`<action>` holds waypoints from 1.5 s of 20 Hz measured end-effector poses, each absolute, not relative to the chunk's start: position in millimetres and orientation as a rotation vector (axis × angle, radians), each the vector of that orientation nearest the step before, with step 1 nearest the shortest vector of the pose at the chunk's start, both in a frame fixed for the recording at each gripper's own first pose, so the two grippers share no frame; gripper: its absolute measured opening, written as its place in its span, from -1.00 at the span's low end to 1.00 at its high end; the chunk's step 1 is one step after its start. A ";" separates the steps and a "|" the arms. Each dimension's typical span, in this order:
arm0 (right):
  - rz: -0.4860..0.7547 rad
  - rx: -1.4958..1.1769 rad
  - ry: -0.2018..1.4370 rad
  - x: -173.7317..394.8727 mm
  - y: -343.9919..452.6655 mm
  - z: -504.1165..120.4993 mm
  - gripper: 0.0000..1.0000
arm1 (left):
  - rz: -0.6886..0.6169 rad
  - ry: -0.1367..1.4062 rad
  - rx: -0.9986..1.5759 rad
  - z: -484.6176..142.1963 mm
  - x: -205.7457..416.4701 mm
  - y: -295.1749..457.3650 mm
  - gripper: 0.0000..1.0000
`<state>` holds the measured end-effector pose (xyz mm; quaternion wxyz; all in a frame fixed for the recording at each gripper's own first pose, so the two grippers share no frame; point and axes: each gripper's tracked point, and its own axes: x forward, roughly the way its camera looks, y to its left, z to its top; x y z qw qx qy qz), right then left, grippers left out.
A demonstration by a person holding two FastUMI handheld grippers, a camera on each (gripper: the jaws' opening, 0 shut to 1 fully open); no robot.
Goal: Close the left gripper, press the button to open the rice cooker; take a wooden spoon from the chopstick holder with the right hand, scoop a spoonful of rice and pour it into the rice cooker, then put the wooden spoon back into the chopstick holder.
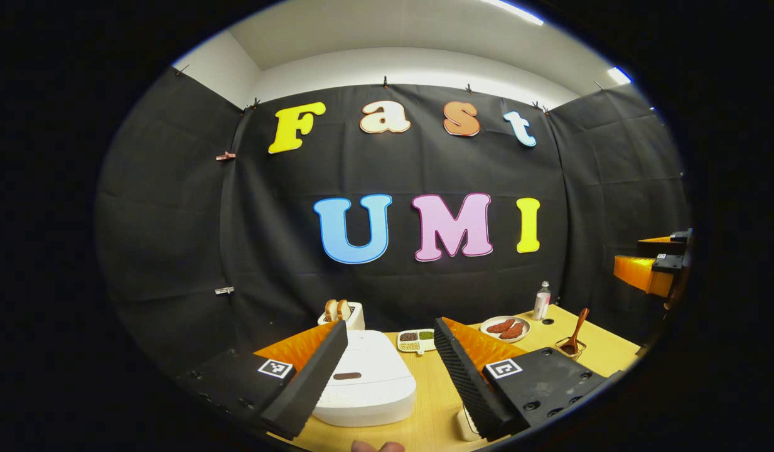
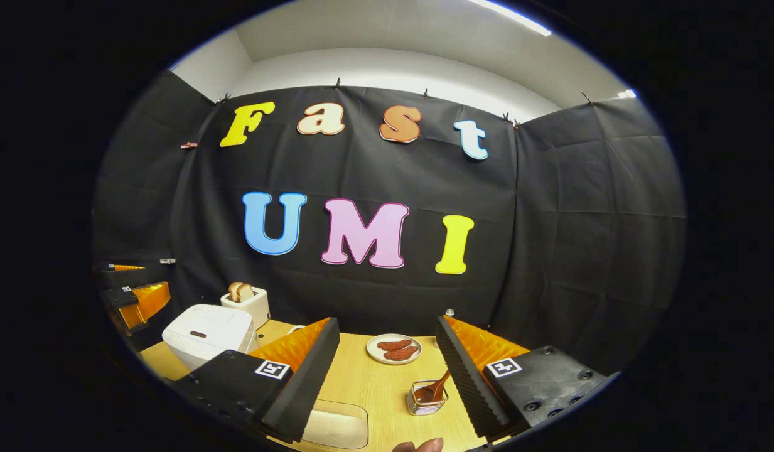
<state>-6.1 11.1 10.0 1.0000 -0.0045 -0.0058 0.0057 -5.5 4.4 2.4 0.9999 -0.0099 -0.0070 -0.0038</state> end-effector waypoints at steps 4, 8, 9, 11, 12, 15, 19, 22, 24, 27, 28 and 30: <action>0.013 -0.016 -0.015 -3.2 14.6 10.1 0.94 | 0.006 -0.020 -0.022 2.6 -4.5 7.4 0.91; 0.016 -0.027 -0.017 -1.2 17.4 10.2 0.94 | -0.017 -0.024 -0.044 3.5 -1.1 9.2 0.90; 0.017 -0.034 -0.017 0.4 17.7 10.1 0.94 | -0.027 -0.021 -0.059 3.5 0.1 8.5 0.62; 0.015 -0.051 -0.023 1.0 17.6 11.4 0.94 | -0.051 -0.015 -0.077 1.6 -0.4 9.3 0.03; 0.014 -0.056 -0.028 1.4 17.5 12.7 0.94 | -0.072 -0.012 -0.078 -0.2 0.0 7.0 -0.26; 0.015 -0.053 -0.038 0.4 18.4 15.5 0.94 | -0.070 -0.018 -0.052 -1.0 5.9 21.1 -0.88; 0.008 -0.054 -0.041 -5.2 13.8 16.4 0.94 | -0.068 0.066 -0.080 -28.7 28.0 41.5 -0.88; -0.004 -0.061 -0.035 -9.3 6.3 14.6 0.94 | -0.097 0.173 -0.098 -61.5 51.0 55.7 -0.88; -0.016 -0.061 -0.027 -12.0 -0.4 11.6 0.94 | -0.129 0.248 -0.124 -84.1 67.1 60.0 -0.88; -0.031 -0.068 -0.011 -13.1 -9.7 5.8 0.94 | -0.142 0.340 -0.169 -115.6 86.4 70.0 -0.87; -0.032 -0.069 -0.004 -13.3 -11.7 3.9 0.95 | -0.145 0.382 -0.177 -127.9 92.2 73.1 -0.87; -0.029 -0.067 0.022 -14.6 -16.0 -5.1 0.94 | -0.148 0.432 -0.181 -147.9 102.6 78.7 -0.88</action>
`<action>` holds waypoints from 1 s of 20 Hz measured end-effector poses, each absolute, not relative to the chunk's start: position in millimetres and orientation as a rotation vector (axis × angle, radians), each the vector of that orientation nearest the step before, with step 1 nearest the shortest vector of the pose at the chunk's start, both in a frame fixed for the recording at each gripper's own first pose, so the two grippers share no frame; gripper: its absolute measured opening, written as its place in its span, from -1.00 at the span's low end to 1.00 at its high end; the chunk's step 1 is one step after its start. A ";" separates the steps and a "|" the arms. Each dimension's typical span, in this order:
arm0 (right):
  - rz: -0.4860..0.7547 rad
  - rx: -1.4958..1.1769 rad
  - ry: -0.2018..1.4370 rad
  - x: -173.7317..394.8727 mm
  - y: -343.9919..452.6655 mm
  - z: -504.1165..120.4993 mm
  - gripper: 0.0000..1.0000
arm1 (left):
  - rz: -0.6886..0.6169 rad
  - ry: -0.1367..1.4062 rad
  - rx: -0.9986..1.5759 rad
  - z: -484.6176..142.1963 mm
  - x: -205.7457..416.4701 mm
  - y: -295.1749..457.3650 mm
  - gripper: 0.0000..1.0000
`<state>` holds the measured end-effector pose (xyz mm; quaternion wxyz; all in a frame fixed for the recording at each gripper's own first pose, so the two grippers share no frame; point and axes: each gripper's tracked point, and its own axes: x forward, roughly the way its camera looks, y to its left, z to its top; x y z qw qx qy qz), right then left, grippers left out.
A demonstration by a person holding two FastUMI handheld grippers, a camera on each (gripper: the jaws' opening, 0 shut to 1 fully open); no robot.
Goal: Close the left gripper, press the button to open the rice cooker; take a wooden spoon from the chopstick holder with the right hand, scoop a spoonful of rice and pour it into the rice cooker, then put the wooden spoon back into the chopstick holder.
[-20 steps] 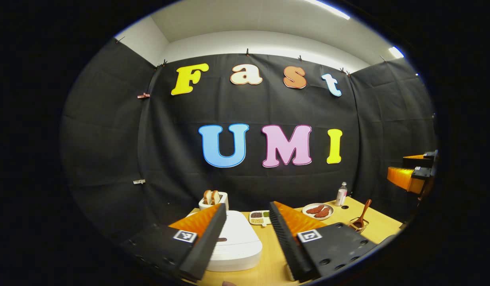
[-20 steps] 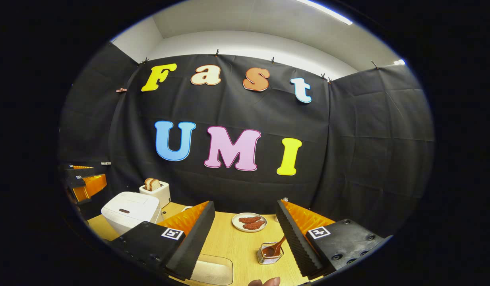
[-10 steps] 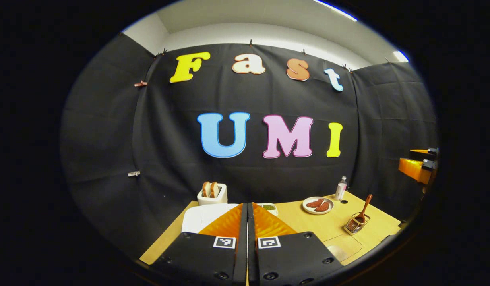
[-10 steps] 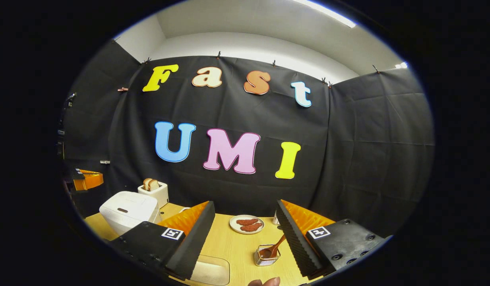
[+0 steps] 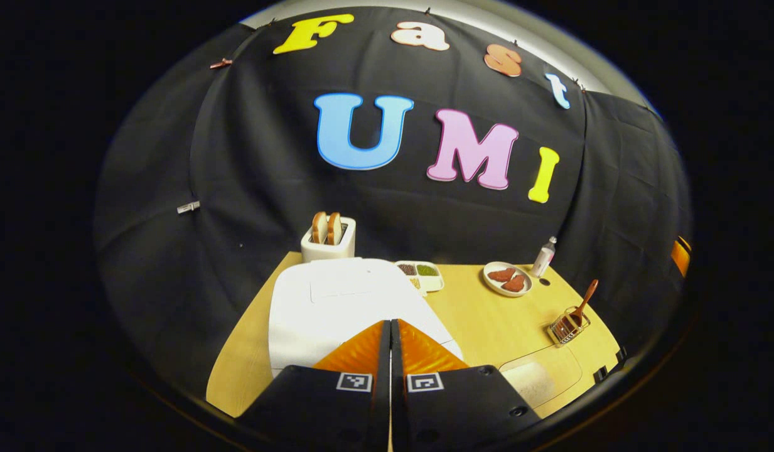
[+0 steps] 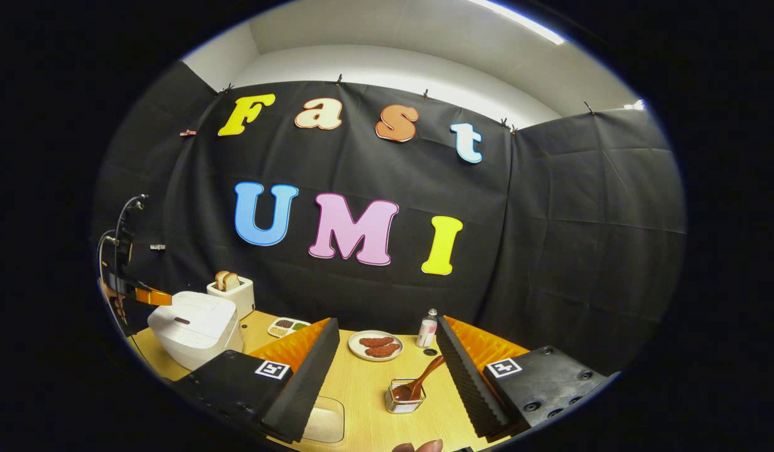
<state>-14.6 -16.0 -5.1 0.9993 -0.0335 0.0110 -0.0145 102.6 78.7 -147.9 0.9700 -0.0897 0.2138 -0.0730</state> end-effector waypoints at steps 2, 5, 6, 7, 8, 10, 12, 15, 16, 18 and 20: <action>-0.035 -0.058 0.026 -13.7 -20.9 -7.7 0.95 | -0.151 0.469 -0.186 -165.1 112.1 81.6 -0.88; -0.036 -0.097 -0.022 -13.4 -23.6 -1.2 0.95 | -0.162 0.519 -0.165 -186.4 122.4 83.0 -0.88; -0.046 -0.119 -0.039 -12.6 -26.6 0.5 0.95 | -0.159 0.529 -0.151 -192.4 124.4 83.9 -0.88; -0.055 -0.133 -0.046 -11.5 -28.9 1.3 0.94 | -0.162 0.539 -0.145 -197.2 126.6 84.8 -0.87; -0.056 -0.140 -0.042 -10.6 -28.5 -1.8 0.94 | -0.163 0.551 -0.144 -201.7 126.3 84.3 -0.88; -0.059 -0.131 -0.022 -7.9 -30.4 -6.1 0.95 | -0.169 0.552 -0.144 -203.2 128.0 83.7 -0.88; -0.056 -0.100 0.017 -5.0 -32.2 -12.9 0.94 | -0.175 0.557 -0.143 -204.6 127.9 83.8 -0.88; -0.061 -0.066 0.038 -1.3 -35.3 -14.5 0.96 | -0.190 0.595 -0.145 -212.8 124.3 81.9 -0.86; -0.070 -0.069 0.042 -0.4 -38.6 -16.6 0.95 | -0.200 0.604 -0.140 -213.9 122.5 81.2 -0.86; -0.075 -0.086 0.038 1.1 -37.5 -14.4 0.95 | -0.209 0.628 -0.141 -215.6 123.5 82.2 -0.86; -0.054 -0.100 0.030 1.0 -30.3 -11.3 0.95 | -0.213 0.657 -0.149 -216.2 123.6 81.9 -0.86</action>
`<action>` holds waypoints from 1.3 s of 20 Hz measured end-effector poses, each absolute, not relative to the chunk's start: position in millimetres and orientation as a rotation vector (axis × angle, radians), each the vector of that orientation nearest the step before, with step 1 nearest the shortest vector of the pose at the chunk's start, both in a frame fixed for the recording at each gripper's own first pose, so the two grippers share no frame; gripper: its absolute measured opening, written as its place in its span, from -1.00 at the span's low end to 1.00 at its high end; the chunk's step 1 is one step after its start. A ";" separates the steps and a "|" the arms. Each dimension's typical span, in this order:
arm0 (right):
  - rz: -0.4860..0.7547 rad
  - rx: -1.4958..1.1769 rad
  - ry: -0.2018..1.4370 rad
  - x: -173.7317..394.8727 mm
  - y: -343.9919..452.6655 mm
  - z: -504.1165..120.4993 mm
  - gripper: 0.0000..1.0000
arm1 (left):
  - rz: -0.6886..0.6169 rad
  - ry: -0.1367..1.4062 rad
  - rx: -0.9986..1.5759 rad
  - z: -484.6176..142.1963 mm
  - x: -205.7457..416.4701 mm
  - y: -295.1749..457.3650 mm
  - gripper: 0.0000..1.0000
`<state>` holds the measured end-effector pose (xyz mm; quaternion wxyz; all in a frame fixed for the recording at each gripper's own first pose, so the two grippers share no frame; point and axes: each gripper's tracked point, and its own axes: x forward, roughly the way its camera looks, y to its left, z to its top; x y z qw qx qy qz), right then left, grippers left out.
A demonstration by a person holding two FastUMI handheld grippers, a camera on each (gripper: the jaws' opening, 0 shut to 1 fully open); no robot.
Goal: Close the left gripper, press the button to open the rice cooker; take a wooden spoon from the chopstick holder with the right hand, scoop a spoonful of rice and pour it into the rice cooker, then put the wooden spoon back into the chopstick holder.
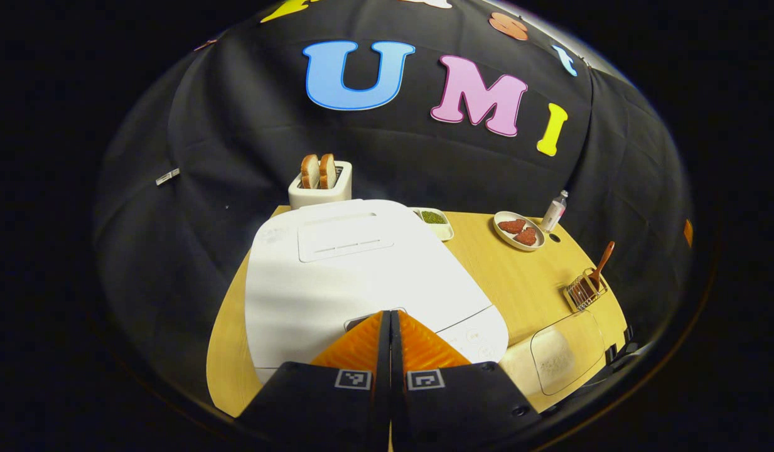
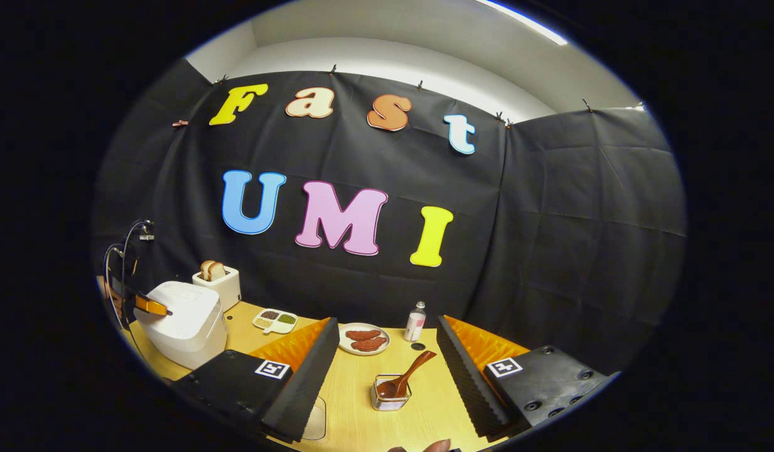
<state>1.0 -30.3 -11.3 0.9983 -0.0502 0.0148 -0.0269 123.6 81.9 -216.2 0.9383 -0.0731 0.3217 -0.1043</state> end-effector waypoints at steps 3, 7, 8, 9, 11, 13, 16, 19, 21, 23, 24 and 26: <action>-0.023 -0.086 0.027 1.0 -21.1 -8.9 0.96 | -0.216 0.681 -0.152 -216.1 125.0 82.6 -0.86; -0.014 -0.062 0.017 -1.7 -18.1 -3.3 0.96 | -0.216 0.665 -0.073 -210.4 126.7 82.3 -0.85; -0.013 -0.052 0.016 -2.7 -17.5 -3.2 0.95 | -0.213 0.653 -0.063 -207.6 126.1 82.5 -0.86; -0.015 -0.042 0.020 -3.9 -18.6 -3.9 0.95 | -0.209 0.643 -0.067 -204.5 126.5 81.9 -0.87; -0.025 -0.034 0.026 -5.4 -23.3 -6.0 0.96 | -0.208 0.639 -0.085 -202.3 123.5 79.7 -0.87; -0.035 -0.033 0.019 -9.1 -28.5 -3.2 0.95 | -0.205 0.659 -0.098 -209.2 120.7 82.0 -0.88; -0.047 -0.036 0.013 -12.3 -33.0 -2.3 0.95 | -0.209 0.682 -0.151 -213.1 124.0 81.4 -0.80; -0.051 -0.038 0.009 -14.7 -33.2 -1.3 0.95 | -0.228 0.727 -0.174 -219.3 127.0 80.7 -0.86; -0.047 -0.042 0.005 -16.5 -30.5 -1.8 0.95 | -0.245 0.758 -0.167 -218.6 128.9 81.4 -0.86; -0.042 -0.043 0.006 -17.3 -27.7 -2.6 0.95 | -0.241 0.750 -0.145 -214.7 131.0 81.9 -0.86; -0.038 -0.043 0.008 -16.7 -26.2 -2.3 0.95 | -0.238 0.729 -0.125 -210.3 131.4 82.2 -0.86; -0.038 -0.049 0.003 -17.4 -27.3 -0.3 0.95 | -0.223 0.644 -0.094 -189.1 135.4 85.2 -0.87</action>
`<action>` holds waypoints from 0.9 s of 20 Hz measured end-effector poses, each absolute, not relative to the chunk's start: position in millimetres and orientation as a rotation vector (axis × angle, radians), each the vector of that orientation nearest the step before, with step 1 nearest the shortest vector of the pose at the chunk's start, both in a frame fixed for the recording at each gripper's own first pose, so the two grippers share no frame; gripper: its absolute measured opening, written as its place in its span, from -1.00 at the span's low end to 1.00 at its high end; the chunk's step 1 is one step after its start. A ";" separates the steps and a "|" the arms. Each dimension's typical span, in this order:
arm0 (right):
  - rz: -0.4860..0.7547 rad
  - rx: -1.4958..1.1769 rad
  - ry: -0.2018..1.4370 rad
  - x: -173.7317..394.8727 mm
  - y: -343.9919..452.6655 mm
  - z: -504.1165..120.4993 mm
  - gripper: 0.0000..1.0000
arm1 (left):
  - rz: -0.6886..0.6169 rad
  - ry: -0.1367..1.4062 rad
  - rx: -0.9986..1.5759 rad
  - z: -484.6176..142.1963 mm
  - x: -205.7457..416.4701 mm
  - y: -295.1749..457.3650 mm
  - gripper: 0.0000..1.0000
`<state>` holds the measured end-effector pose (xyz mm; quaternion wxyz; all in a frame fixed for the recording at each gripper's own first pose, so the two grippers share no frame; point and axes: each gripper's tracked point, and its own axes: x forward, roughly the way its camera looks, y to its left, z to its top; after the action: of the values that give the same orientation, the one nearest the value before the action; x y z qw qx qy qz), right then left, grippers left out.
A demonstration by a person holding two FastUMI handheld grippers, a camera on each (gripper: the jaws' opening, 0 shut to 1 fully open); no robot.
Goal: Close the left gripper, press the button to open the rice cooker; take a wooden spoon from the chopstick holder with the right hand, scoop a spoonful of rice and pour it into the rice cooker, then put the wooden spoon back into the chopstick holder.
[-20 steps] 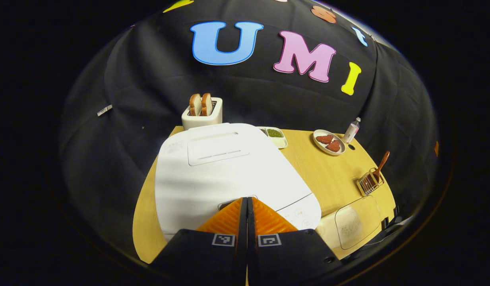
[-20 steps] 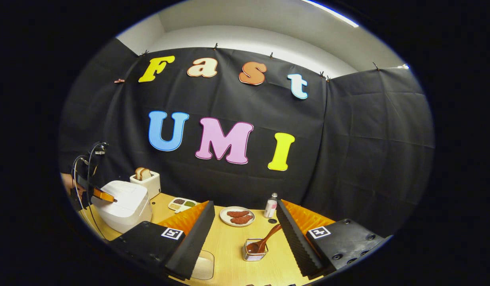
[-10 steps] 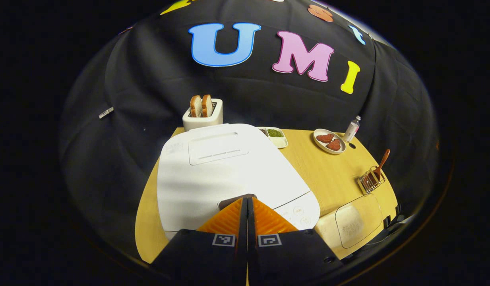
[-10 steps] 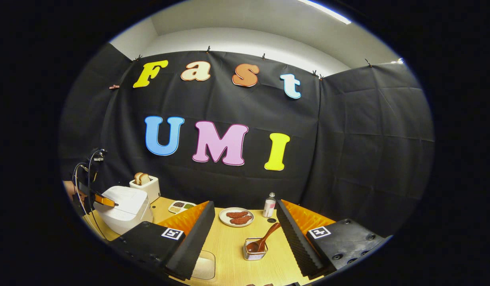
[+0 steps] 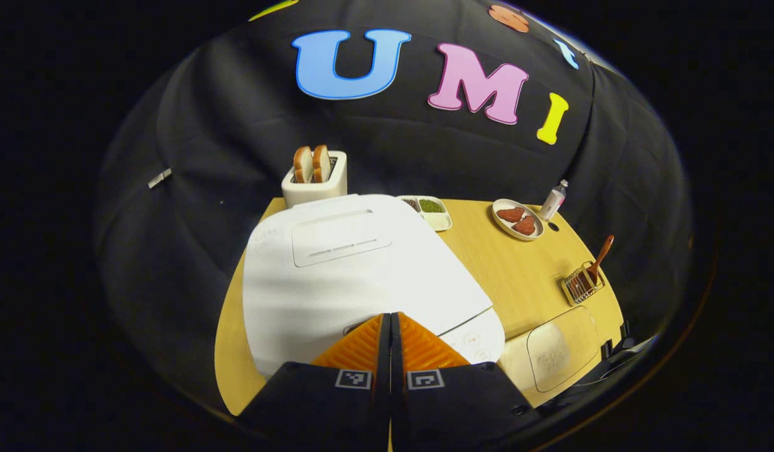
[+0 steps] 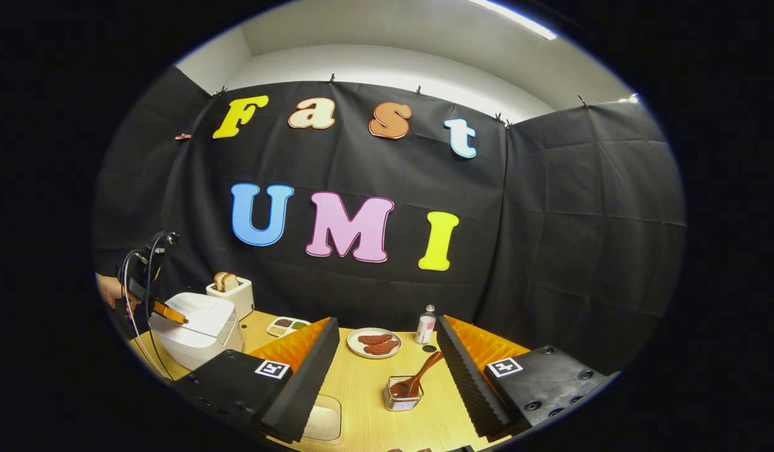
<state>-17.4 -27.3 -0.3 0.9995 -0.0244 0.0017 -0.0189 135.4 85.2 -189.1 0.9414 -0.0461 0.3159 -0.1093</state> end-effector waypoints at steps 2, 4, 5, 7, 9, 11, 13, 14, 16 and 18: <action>-0.042 -0.045 -0.002 -17.0 -30.1 1.4 0.95 | -0.208 0.551 -0.054 -162.1 138.9 89.1 -0.87; -0.042 -0.029 -0.001 -17.4 -31.1 1.8 0.96 | -0.182 0.450 -0.006 -132.9 145.8 96.7 -0.87; -0.043 -0.023 0.000 -17.7 -32.6 1.6 0.96 | -0.162 0.409 0.015 -119.5 148.7 101.4 -0.86; -0.047 -0.019 -0.002 -19.2 -35.4 2.8 0.96 | -0.119 0.318 0.051 -94.3 154.5 111.0 -0.86; -0.048 -0.021 -0.005 -21.1 -37.2 4.3 0.96 | -0.074 0.227 0.085 -72.3 156.4 121.3 -0.87; -0.049 -0.026 -0.007 -22.2 -39.9 4.7 0.95 | -0.047 0.165 0.099 -58.5 151.1 126.6 -0.87; -0.046 -0.019 -0.006 -22.5 -41.4 3.7 0.95 | -0.027 0.122 0.076 -48.8 141.7 129.4 -0.85; -0.043 -0.011 -0.005 -22.0 -40.7 3.6 0.96 | -0.018 0.102 0.060 -45.5 137.4 130.9 -0.85; -0.039 0.001 -0.002 -21.1 -42.2 1.5 0.96 | -0.021 0.076 0.030 -41.5 129.3 125.8 -0.82; -0.037 0.003 0.003 -19.1 -43.8 -1.3 0.95 | -0.036 0.046 0.005 -34.4 115.7 117.0 -0.20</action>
<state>-19.1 -43.8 -1.3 0.9998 0.0013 0.0016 -0.0184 115.7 117.0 -34.4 0.9996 0.0027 0.0231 -0.0179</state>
